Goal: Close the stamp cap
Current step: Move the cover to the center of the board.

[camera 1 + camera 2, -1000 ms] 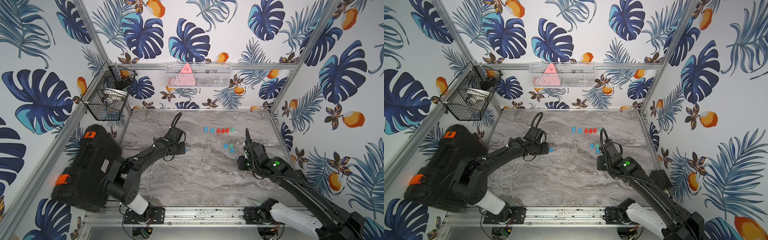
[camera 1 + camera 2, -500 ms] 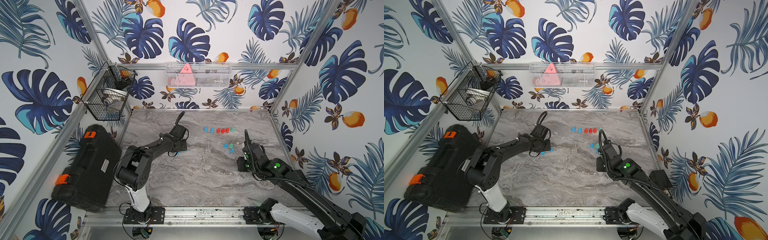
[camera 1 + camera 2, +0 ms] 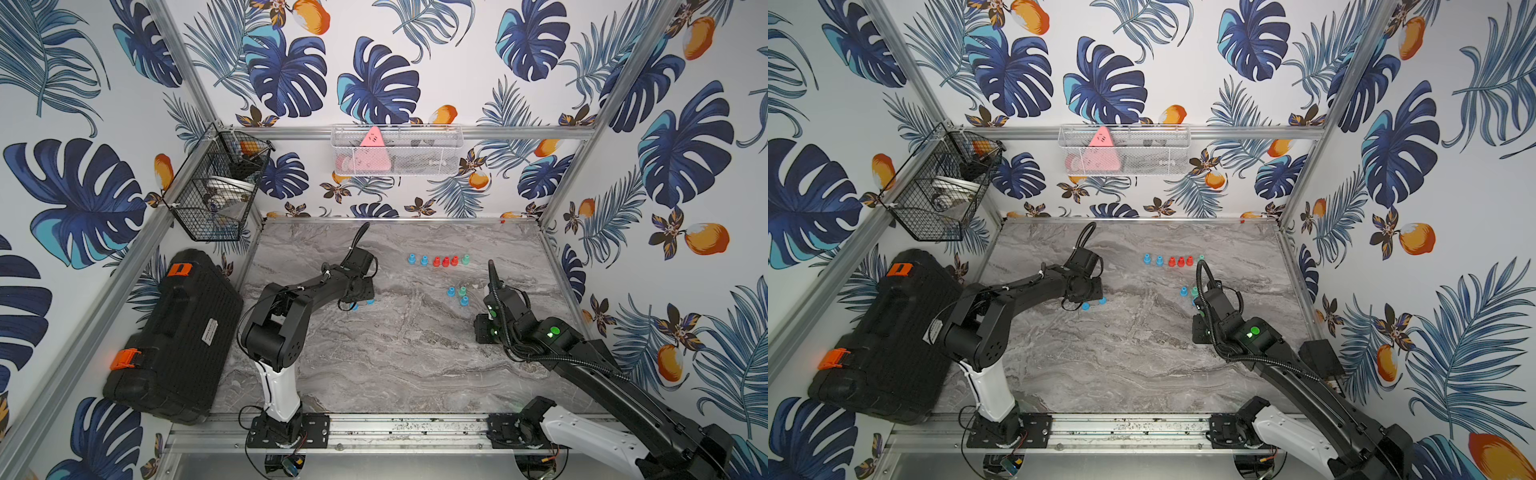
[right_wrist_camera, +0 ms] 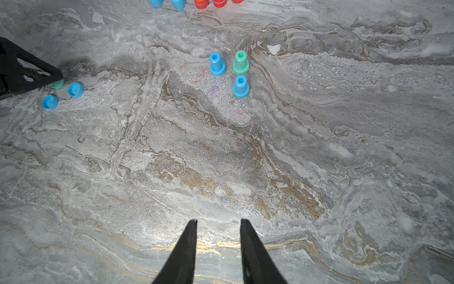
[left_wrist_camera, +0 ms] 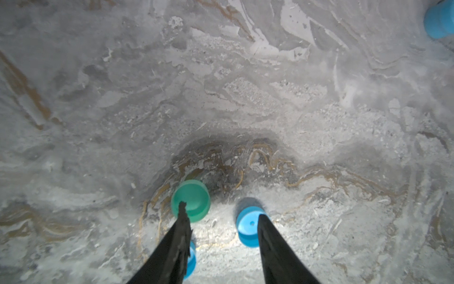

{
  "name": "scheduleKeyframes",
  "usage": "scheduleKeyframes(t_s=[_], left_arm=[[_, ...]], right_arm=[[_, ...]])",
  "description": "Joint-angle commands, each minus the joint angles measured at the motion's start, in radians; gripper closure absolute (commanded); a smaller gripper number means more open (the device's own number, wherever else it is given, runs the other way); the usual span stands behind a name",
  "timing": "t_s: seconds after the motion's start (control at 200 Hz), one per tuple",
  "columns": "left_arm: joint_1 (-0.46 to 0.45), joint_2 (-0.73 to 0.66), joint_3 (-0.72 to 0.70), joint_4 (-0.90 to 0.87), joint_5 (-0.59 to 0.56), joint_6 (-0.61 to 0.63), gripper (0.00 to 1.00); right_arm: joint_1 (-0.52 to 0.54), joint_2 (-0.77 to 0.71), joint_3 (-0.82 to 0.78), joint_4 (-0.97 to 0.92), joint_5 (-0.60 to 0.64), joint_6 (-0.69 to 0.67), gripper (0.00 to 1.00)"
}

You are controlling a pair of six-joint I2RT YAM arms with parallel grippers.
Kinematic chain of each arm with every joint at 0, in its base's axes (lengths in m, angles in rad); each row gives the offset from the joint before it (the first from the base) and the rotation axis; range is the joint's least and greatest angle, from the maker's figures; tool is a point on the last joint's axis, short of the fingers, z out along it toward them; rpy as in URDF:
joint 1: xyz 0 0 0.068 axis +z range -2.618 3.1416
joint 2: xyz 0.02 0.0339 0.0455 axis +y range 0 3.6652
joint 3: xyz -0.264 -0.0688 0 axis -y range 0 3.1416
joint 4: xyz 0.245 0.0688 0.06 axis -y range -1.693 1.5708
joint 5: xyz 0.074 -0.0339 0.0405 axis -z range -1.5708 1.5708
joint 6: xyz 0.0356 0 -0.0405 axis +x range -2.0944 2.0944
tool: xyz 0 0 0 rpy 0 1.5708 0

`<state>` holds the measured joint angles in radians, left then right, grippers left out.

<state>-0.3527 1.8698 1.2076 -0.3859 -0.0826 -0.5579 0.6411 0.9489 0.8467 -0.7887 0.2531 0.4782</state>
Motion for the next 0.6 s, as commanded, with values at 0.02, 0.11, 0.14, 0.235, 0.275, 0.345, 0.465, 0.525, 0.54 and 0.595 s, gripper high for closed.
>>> scheduleKeyframes(t_s=[0.02,0.11,0.14,0.235,0.275,0.345,0.465,0.525,0.54,0.595], left_arm=[[0.002,0.012,0.003,0.024,-0.009,-0.022,0.51],[0.002,0.02,0.009,0.029,-0.008,-0.023,0.51],[0.002,0.024,0.009,0.03,-0.006,-0.023,0.51],[0.003,0.033,0.018,0.031,-0.008,-0.025,0.51],[0.002,0.039,0.021,0.031,-0.011,-0.024,0.51],[0.003,0.047,0.027,0.029,-0.012,-0.022,0.51],[0.0,0.069,0.04,0.009,-0.012,-0.012,0.52],[-0.004,0.082,0.047,-0.004,-0.012,-0.007,0.53],[-0.006,0.084,0.047,-0.005,-0.014,-0.006,0.53],[-0.011,0.09,0.046,-0.01,-0.02,-0.001,0.54]], right_arm=[[0.003,-0.006,0.001,-0.004,0.014,0.008,0.67],[0.005,-0.006,0.001,-0.004,0.016,0.008,0.67],[0.005,-0.006,0.001,-0.004,0.016,0.008,0.67],[0.007,-0.004,0.0,-0.005,0.018,0.01,0.67],[0.006,-0.005,0.001,-0.006,0.019,0.011,0.67],[0.008,-0.006,0.0,-0.006,0.02,0.01,0.67],[0.008,-0.001,0.002,-0.007,0.023,0.012,0.67],[0.008,0.005,0.003,-0.009,0.025,0.014,0.67],[0.009,0.004,0.003,-0.009,0.025,0.014,0.67],[0.008,0.007,0.003,-0.009,0.025,0.014,0.67]])
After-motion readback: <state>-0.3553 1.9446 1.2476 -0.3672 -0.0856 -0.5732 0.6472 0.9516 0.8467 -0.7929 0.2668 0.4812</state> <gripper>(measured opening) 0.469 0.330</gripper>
